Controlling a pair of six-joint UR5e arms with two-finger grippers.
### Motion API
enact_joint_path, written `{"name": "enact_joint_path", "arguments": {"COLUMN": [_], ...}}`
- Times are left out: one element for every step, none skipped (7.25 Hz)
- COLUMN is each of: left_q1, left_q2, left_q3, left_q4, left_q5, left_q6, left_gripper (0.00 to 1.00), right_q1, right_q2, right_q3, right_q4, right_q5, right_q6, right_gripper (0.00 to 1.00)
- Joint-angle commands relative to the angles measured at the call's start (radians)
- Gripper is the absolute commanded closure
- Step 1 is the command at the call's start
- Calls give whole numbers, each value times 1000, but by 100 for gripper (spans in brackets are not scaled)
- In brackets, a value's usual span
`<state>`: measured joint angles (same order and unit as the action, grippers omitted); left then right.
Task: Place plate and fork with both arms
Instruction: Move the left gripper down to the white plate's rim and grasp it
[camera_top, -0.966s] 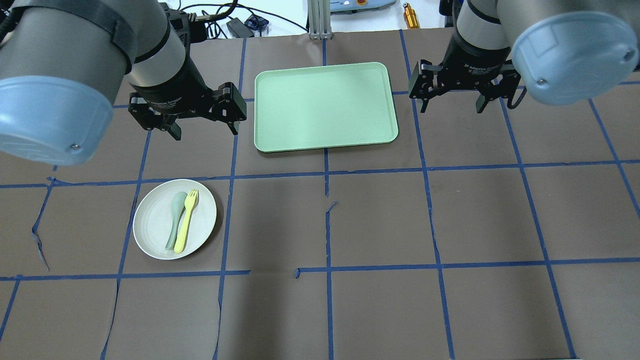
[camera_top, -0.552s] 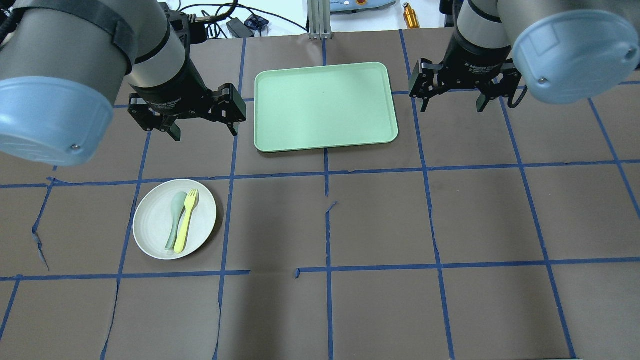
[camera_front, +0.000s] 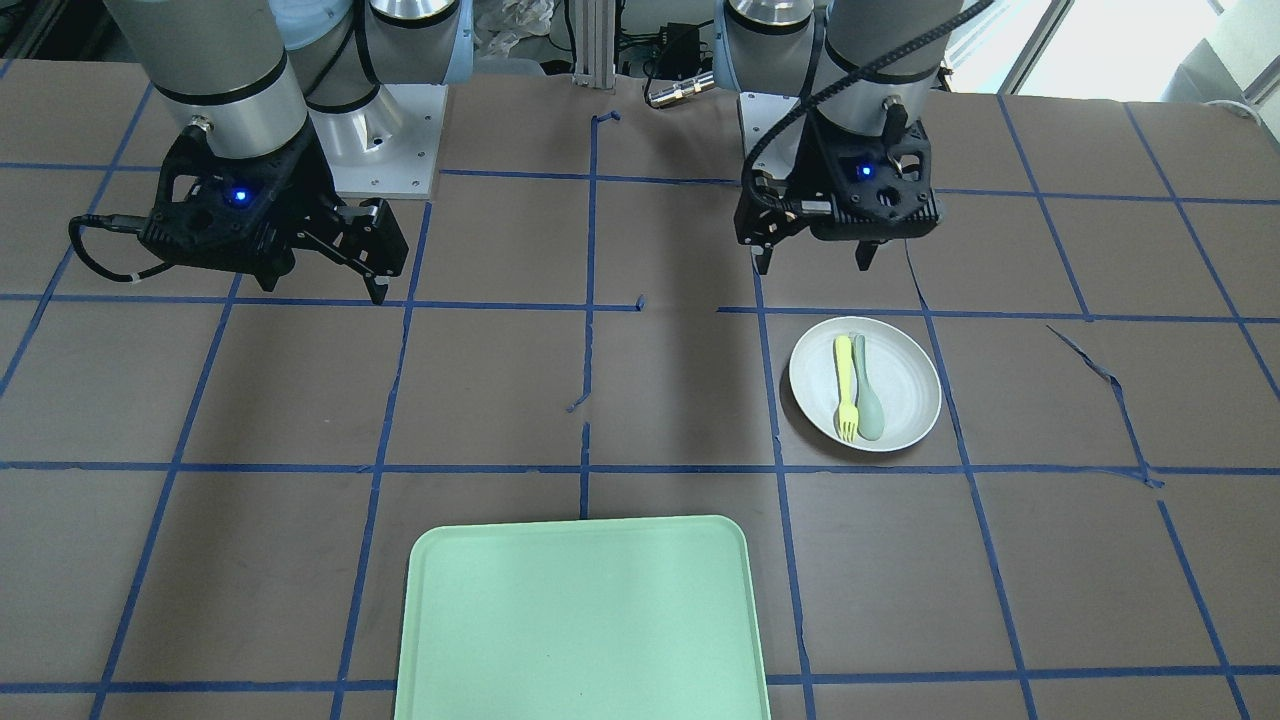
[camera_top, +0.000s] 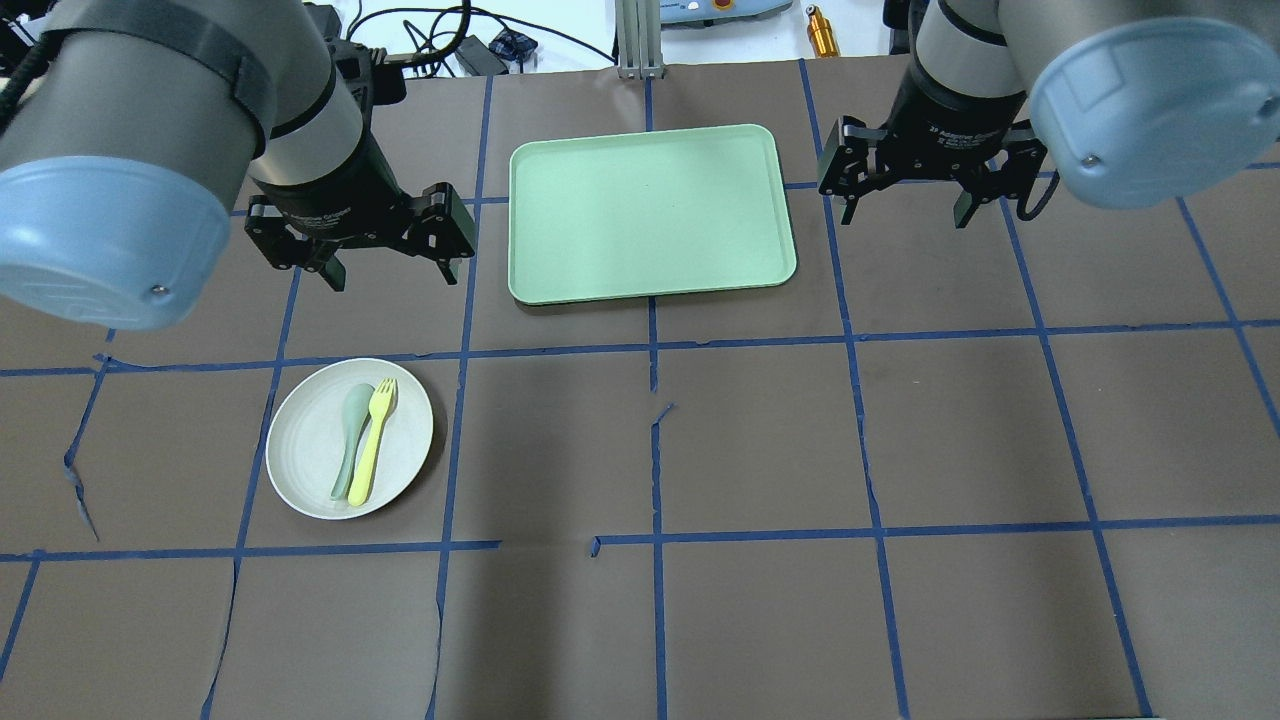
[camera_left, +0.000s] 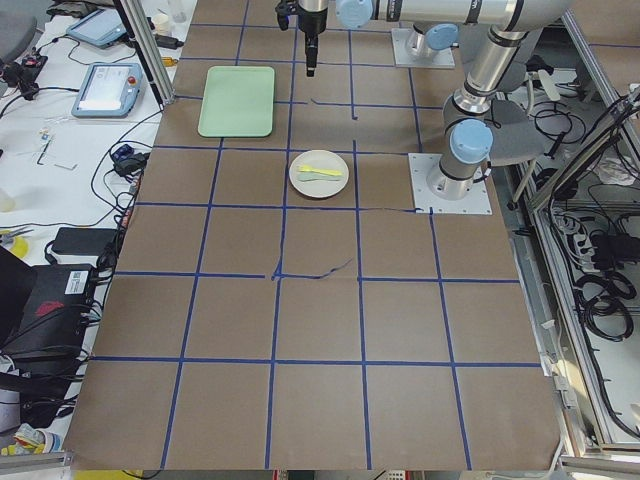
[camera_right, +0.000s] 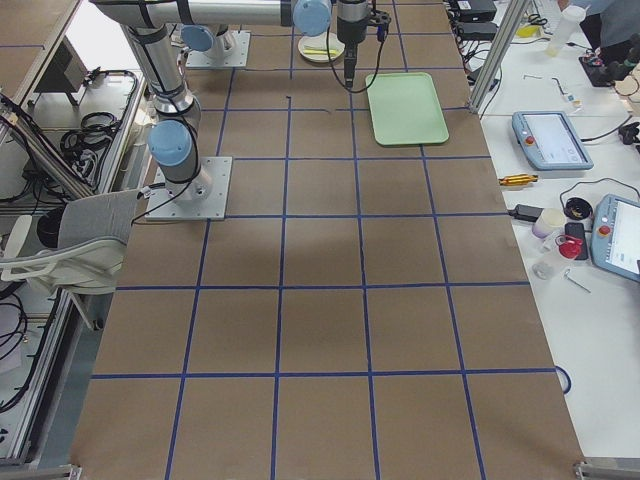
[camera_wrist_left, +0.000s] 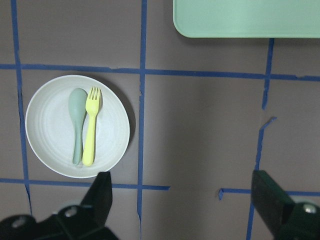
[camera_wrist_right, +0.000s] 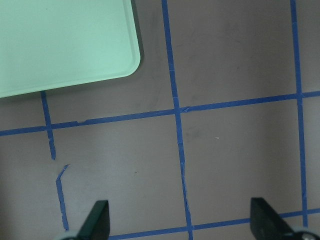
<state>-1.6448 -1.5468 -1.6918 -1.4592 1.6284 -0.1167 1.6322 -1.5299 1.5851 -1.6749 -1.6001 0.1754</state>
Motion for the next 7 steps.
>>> {"name": "enact_joint_path", "arguments": {"left_q1": [208, 306, 410, 492, 537, 562, 594], "left_q2": [-10, -18, -36, -64, -108, -142, -162], "left_q3": [-171, -271, -399, -520, -590, -609, -618], "left_q4": [102, 217, 385, 583, 726, 768, 770], "left_q5": [-17, -57, -102, -122, -136, -153, -153], "left_q6": [208, 344, 464, 532, 579, 586, 612], "left_gripper": [0, 2, 6, 7, 10, 14, 28], "right_q1": [0, 0, 0, 0, 0, 0, 0], "right_q2": [5, 5, 5, 7, 8, 8, 8], "right_q3": [3, 4, 4, 6, 6, 4, 4], "right_q4": [-9, -9, -9, -9, -9, -9, -9], "right_q5": [2, 6, 20, 22, 20, 20, 20], "right_q6": [4, 4, 3, 3, 1, 1, 1], "right_gripper": [0, 0, 0, 0, 0, 0, 0]}}
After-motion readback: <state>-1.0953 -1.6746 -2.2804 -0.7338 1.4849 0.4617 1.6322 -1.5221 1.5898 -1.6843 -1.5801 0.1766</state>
